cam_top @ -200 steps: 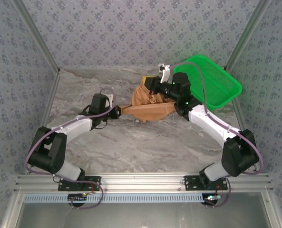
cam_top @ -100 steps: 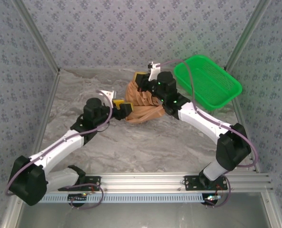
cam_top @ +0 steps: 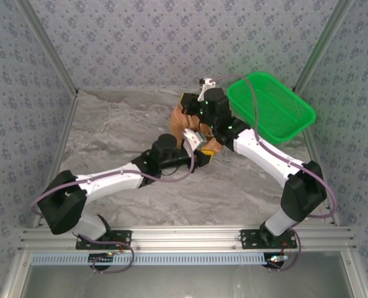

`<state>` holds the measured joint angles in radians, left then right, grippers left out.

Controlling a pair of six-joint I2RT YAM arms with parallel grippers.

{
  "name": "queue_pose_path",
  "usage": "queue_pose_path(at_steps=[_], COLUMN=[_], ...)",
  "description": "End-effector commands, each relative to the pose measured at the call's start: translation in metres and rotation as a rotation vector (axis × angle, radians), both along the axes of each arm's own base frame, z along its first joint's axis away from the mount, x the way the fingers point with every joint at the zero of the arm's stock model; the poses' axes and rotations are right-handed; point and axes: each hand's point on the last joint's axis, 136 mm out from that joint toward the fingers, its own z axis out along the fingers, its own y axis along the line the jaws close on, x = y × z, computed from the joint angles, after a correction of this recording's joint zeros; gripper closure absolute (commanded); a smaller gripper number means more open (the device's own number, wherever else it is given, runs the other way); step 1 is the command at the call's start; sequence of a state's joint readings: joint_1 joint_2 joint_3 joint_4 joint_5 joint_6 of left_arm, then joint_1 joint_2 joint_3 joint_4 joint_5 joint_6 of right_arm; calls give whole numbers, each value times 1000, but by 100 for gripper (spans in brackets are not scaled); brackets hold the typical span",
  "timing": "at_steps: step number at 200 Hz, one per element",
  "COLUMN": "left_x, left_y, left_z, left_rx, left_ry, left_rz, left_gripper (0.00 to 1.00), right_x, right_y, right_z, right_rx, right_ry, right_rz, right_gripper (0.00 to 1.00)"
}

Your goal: Fold the inside-out t-shirt

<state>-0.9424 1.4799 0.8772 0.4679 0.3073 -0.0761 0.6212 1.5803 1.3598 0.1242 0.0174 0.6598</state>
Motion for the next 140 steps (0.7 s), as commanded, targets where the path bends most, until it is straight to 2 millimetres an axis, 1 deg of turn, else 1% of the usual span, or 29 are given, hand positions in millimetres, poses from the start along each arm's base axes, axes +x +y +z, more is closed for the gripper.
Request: queue_pose_path(at_steps=[1, 17, 29, 41, 48, 52, 55, 70, 88, 95, 101, 109, 123, 140], left_x=[-24, -32, -33, -27, -21, -17, -13, 11, 53, 65, 73, 80, 90, 103], left_y=[-17, -14, -6, 7, 17, 25, 31, 70, 126, 143, 152, 158, 155, 141], left_z=[0, -16, -26, -31, -32, -30, -30, -17, -2, 5, 12, 21, 34, 41], left_rx=[22, 65, 97, 119, 123, 119, 117, 72, -21, -66, -103, -137, -165, -163], left_ry=[-122, -115, -104, -99, -91, -81, -74, -12, 137, 204, 249, 294, 331, 367], left_rz=[-113, -132, -121, -55, -9, 22, 47, 196, 426, 475, 495, 501, 491, 459], left_gripper=[83, 84, 83, 73, 64, 58, 55, 47, 41, 38, 35, 33, 28, 25], right_x=[9, 13, 16, 14, 10, 8, 6, -8, -28, -37, -44, -50, -56, -59], right_y=[-12, -20, -25, -27, -27, -28, -28, -31, -36, -36, -35, -37, -41, -44], right_z=[36, 45, 51, 56, 57, 58, 58, 57, 57, 55, 54, 48, 37, 23], right_rx=[126, 141, 156, 142, 109, 84, 63, -24, -119, -149, -172, -195, -203, -182], right_ry=[8, 10, 16, 6, 0, -7, -10, -32, -64, -72, -85, -80, -74, -51], right_rz=[14, 25, 39, 77, 110, 131, 152, 250, 333, 371, 401, 415, 418, 424], right_gripper=[100, 100, 100, 100, 100, 100, 100, 100, 100, 100, 100, 100, 100, 100])
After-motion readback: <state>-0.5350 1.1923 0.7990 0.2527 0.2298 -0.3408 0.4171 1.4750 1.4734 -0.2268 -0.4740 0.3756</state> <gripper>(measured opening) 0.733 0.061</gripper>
